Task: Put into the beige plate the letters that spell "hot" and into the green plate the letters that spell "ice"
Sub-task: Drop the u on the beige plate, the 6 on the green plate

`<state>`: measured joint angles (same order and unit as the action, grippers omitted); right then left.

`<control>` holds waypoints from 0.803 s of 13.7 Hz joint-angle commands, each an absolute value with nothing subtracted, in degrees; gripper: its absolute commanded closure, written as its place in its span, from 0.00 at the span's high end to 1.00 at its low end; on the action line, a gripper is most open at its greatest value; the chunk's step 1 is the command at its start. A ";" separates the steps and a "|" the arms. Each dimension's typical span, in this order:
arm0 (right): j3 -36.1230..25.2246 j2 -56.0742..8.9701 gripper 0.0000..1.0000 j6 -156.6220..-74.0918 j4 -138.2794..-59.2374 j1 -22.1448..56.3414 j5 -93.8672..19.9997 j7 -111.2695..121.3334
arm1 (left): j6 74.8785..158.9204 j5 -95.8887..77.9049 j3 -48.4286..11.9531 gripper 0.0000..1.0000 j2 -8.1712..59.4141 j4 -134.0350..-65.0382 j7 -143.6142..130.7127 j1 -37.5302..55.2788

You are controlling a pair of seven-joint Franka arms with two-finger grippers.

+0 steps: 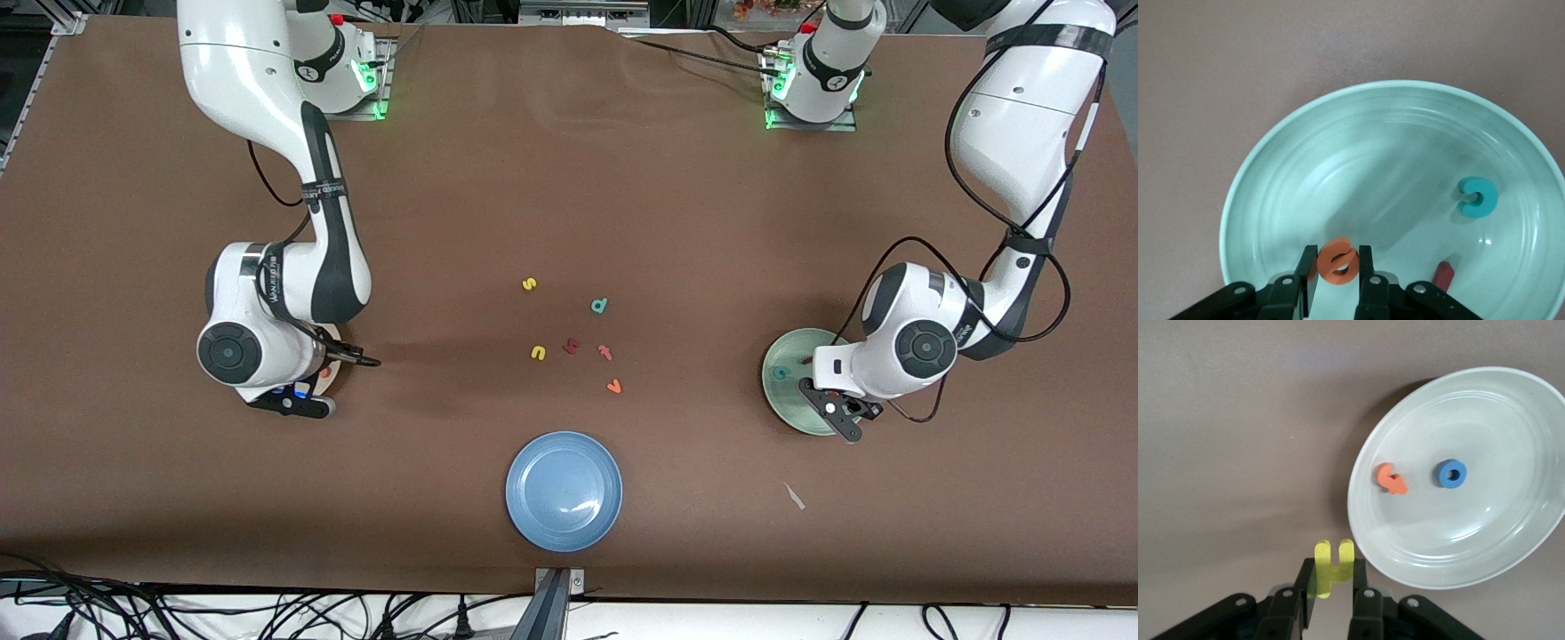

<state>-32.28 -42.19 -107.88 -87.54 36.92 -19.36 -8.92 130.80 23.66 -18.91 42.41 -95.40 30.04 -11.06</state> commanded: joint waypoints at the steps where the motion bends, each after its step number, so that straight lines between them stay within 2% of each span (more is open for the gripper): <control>1: -32.87 -37.80 0.00 -112.40 -94.64 37.27 -20.82 -3.45 | 132.01 25.40 -19.42 0.39 42.19 -96.33 30.94 -11.69; 2: -33.31 -37.27 0.00 -113.80 -96.22 37.27 -21.70 -0.90 | 132.01 25.40 -19.42 0.79 42.01 -96.33 30.94 -11.60; 3: -34.09 -37.00 0.00 -114.95 -97.37 37.27 -22.84 1.47 | 131.92 25.40 -19.51 1.00 41.75 -96.33 30.94 -11.60; 6: -35.15 -37.35 0.00 -117.59 -99.49 36.57 -25.66 6.31 | 130.70 24.96 -19.95 1.00 39.74 -96.24 30.85 -11.60; 8: -35.07 -37.70 0.00 -120.31 -100.63 35.16 -26.10 9.74 | 125.97 24.26 -21.70 1.00 37.89 -95.28 30.06 -11.60; 9: -35.07 -38.05 0.20 -120.50 -100.63 34.81 -26.19 11.23 | 123.77 23.04 -22.75 1.00 36.84 -94.93 29.45 -11.69; 10: -34.98 -38.14 0.56 -120.59 -100.37 34.72 -26.19 11.60 | 122.10 20.68 -22.94 1.00 35.61 -94.75 29.01 -11.60; 11: -34.81 -38.14 1.00 -120.59 -99.94 35.06 -26.19 10.99 | 120.34 18.48 -23.03 1.00 34.46 -94.66 28.92 -11.17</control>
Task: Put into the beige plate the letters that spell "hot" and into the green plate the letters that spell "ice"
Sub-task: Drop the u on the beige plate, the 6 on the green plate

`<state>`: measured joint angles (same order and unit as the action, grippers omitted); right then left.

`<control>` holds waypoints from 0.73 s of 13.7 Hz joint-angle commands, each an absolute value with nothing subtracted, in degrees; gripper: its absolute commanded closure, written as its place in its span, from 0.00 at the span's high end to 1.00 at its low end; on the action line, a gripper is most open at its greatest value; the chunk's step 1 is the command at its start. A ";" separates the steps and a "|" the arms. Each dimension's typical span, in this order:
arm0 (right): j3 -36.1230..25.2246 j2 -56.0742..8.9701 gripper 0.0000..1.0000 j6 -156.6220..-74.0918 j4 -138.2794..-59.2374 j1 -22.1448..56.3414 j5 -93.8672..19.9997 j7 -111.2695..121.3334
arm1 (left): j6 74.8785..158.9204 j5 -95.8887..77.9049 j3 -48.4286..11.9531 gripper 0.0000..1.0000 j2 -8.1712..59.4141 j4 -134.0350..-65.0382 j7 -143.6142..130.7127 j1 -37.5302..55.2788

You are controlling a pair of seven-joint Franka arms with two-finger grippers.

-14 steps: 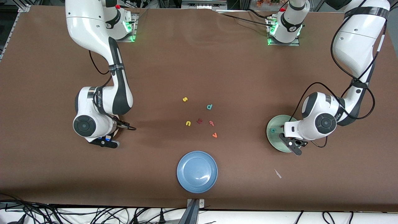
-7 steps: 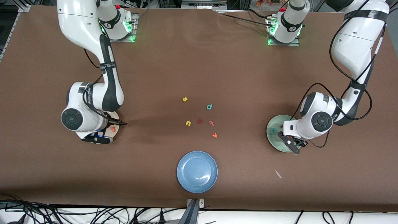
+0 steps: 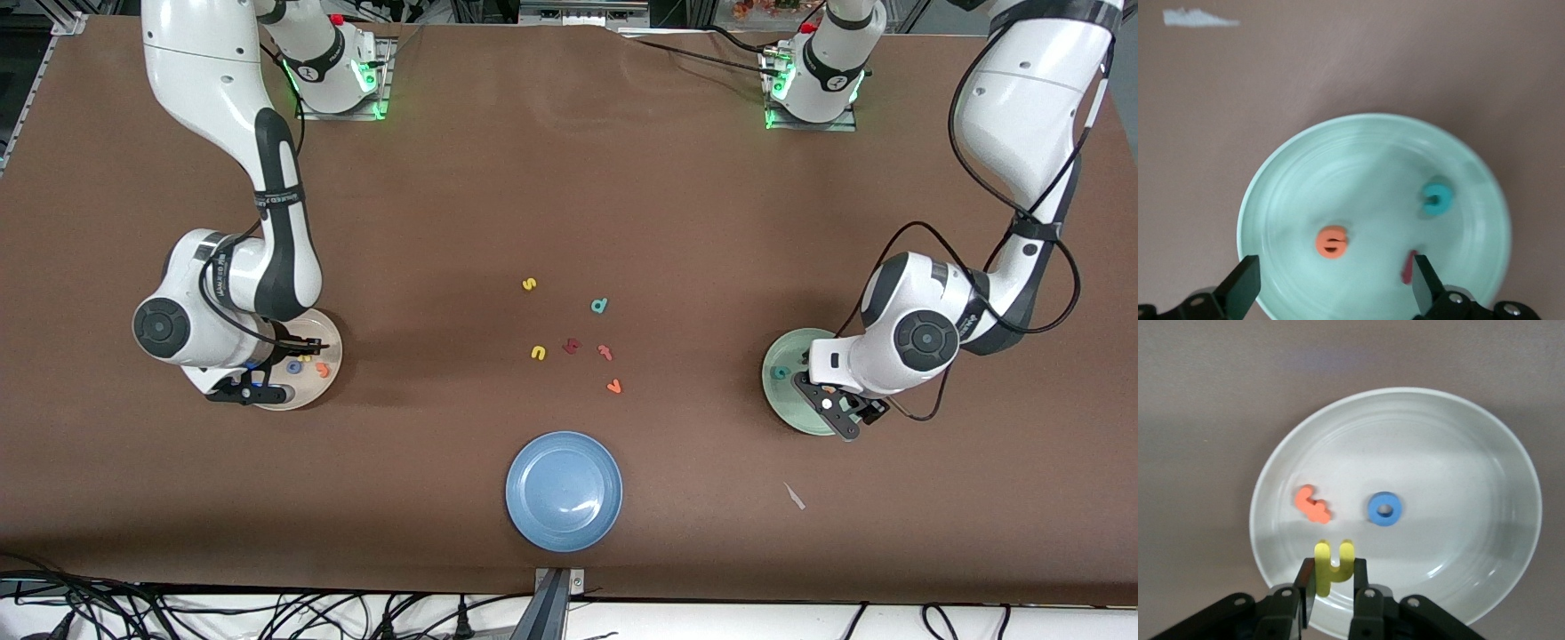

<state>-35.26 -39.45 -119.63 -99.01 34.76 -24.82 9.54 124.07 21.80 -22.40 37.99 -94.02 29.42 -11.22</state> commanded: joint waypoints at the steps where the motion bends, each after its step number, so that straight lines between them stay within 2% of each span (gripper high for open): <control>1: -34.63 -38.14 1.00 -120.50 -99.32 35.33 -26.19 10.90 | 118.32 16.02 -23.11 1.00 33.15 -94.40 28.65 -10.90; 4: -34.45 -38.06 1.00 -119.71 -97.12 36.29 -26.19 6.61 | 108.76 11.35 -24.78 1.00 30.51 -90.81 27.87 -10.90; 7: -34.54 -38.06 1.00 -119.71 -95.89 38.93 -26.19 2.12 | 96.98 11.25 -27.15 1.00 29.36 -83.78 23.92 -11.07; 10: -34.45 -38.06 1.00 -118.83 -95.19 39.99 -26.19 1.15 | 88.97 9.77 -28.65 1.00 29.09 -78.15 20.49 -11.16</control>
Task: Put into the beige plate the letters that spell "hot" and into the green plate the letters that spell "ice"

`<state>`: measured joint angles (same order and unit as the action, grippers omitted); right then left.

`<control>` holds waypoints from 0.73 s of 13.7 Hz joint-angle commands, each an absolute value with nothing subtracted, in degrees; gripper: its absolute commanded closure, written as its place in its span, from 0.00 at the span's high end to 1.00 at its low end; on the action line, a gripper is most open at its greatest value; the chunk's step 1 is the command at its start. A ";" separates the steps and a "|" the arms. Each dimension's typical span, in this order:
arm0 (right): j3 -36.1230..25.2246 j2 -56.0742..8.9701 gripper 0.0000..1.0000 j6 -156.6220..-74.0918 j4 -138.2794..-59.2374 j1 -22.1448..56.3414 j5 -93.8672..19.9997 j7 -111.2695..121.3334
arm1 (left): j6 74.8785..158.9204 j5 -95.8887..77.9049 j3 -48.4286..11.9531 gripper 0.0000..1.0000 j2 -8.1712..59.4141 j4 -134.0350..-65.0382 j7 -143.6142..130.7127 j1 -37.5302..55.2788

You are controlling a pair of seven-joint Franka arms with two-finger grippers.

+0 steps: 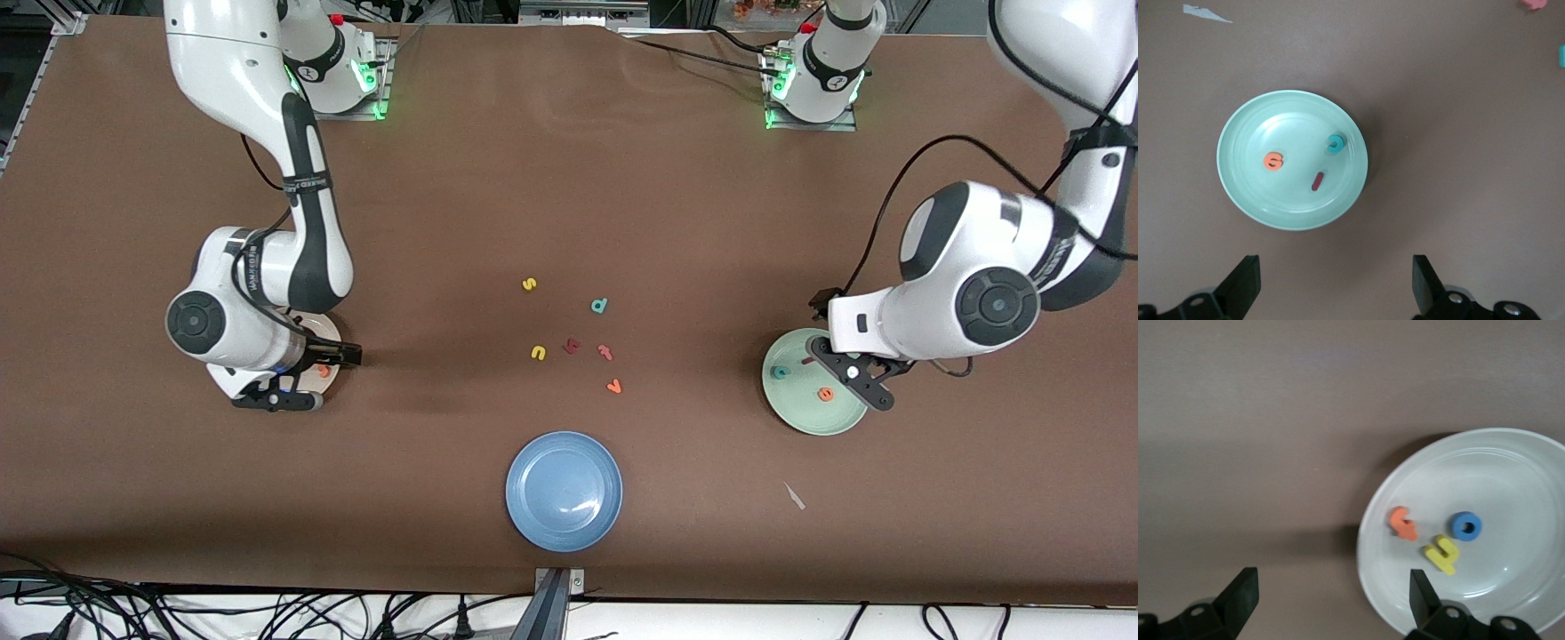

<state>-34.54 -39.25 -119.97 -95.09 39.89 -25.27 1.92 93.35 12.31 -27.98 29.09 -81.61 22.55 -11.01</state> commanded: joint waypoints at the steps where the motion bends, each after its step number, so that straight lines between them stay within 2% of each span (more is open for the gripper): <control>1: -34.54 -38.06 1.00 -118.13 -94.58 39.99 -26.19 0.53 | 87.90 8.02 -28.48 1.00 27.96 -77.53 19.61 -11.16; 3: -34.54 -38.06 1.00 -114.89 -92.82 39.90 -26.19 0.18 | 87.45 5.11 -27.17 1.00 24.19 -78.74 16.98 -10.12; 7: -34.54 -38.06 1.00 -113.91 -91.58 39.90 -26.10 0.17 | 84.02 4.22 -19.01 1.00 18.03 -79.36 14.85 -3.88; 8: -33.32 -37.19 1.00 -113.82 -91.58 39.21 -26.19 0.09 | 84.02 3.35 -16.98 1.00 16.71 -79.71 14.94 -3.17; 10: -25.96 -34.64 1.00 -114.17 -91.67 33.52 -24.01 -0.09 | 84.63 1.24 -10.93 1.00 14.17 -81.46 14.85 -0.63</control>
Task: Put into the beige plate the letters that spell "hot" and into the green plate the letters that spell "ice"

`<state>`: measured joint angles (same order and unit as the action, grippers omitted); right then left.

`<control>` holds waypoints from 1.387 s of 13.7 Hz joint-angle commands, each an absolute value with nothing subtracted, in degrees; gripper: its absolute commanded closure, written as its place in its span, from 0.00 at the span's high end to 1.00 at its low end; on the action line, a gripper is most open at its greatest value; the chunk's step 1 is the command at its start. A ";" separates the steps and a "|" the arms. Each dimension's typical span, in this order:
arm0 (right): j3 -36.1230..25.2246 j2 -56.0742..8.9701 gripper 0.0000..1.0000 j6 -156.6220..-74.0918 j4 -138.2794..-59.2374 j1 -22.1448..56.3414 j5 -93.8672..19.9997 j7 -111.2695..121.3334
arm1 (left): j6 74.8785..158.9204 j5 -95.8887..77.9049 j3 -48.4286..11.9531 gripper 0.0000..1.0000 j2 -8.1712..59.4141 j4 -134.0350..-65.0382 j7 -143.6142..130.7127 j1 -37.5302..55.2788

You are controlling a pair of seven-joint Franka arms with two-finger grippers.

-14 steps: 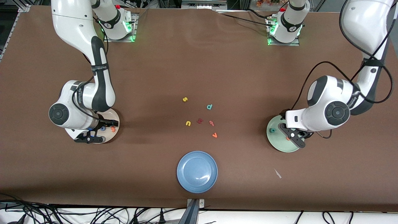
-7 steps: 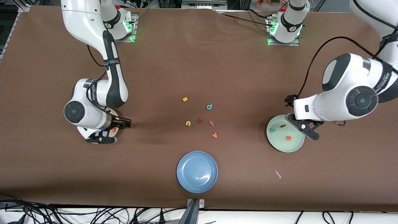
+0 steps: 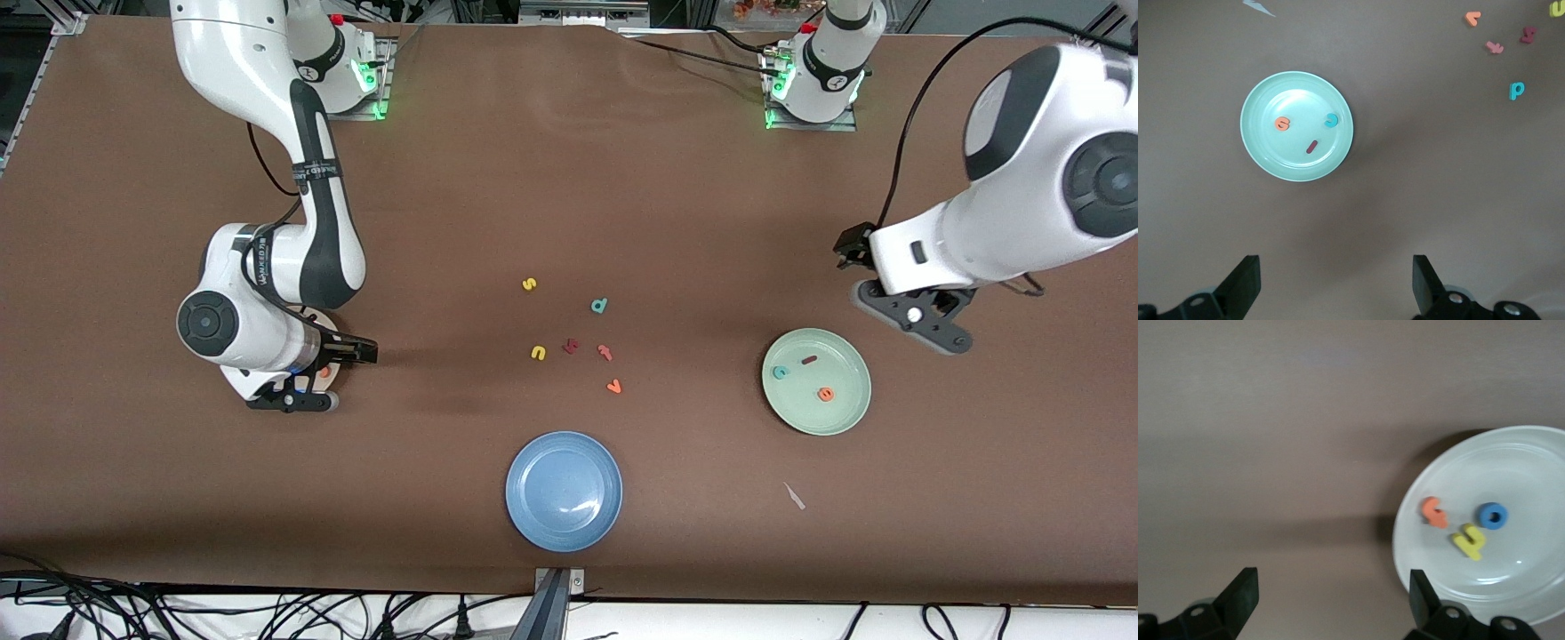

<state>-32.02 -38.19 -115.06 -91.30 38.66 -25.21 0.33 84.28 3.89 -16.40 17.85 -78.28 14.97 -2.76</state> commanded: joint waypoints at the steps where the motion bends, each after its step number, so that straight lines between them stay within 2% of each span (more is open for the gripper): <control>1: -22.80 -33.58 1.00 -114.26 -91.67 30.18 -21.38 0.09 | 85.77 1.23 -8.46 1.00 13.11 -82.61 14.85 0.34; 4: -9.18 -30.33 1.00 -114.00 -91.58 17.27 -7.88 0.17 | 95.23 1.32 -5.02 1.00 7.76 -89.87 14.85 0.53; 5: -6.97 -29.71 1.00 -113.82 -91.58 14.96 -4.17 0.26 | 98.67 1.41 -4.84 1.00 5.47 -93.22 14.68 0.53; 9: -6.50 -25.15 1.00 -111.02 -92.02 11.34 -3.25 0.88 | 98.70 1.85 -4.04 1.00 0.01 -96.76 1.51 1.40; 12: -6.50 -19.88 1.00 -102.42 -91.85 11.16 -3.25 0.61 | 98.79 1.85 -3.35 1.00 -4.03 -100.01 1.06 1.49; 16: -6.42 -14.34 1.00 -95.90 -91.85 9.85 -0.88 0.44 | 96.68 1.32 -2.72 1.00 -3.96 -99.67 1.05 2.28; 19: -4.50 -10.29 1.00 -93.87 -92.02 7.21 -0.70 0.44 | 90.99 1.32 -2.64 1.00 -1.42 -95.21 1.05 2.90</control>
<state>-7.40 -13.52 -95.24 -90.80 9.73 -1.87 0.66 94.57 3.06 -3.67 -2.99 -98.55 1.39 1.58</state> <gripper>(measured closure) 0.000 0.000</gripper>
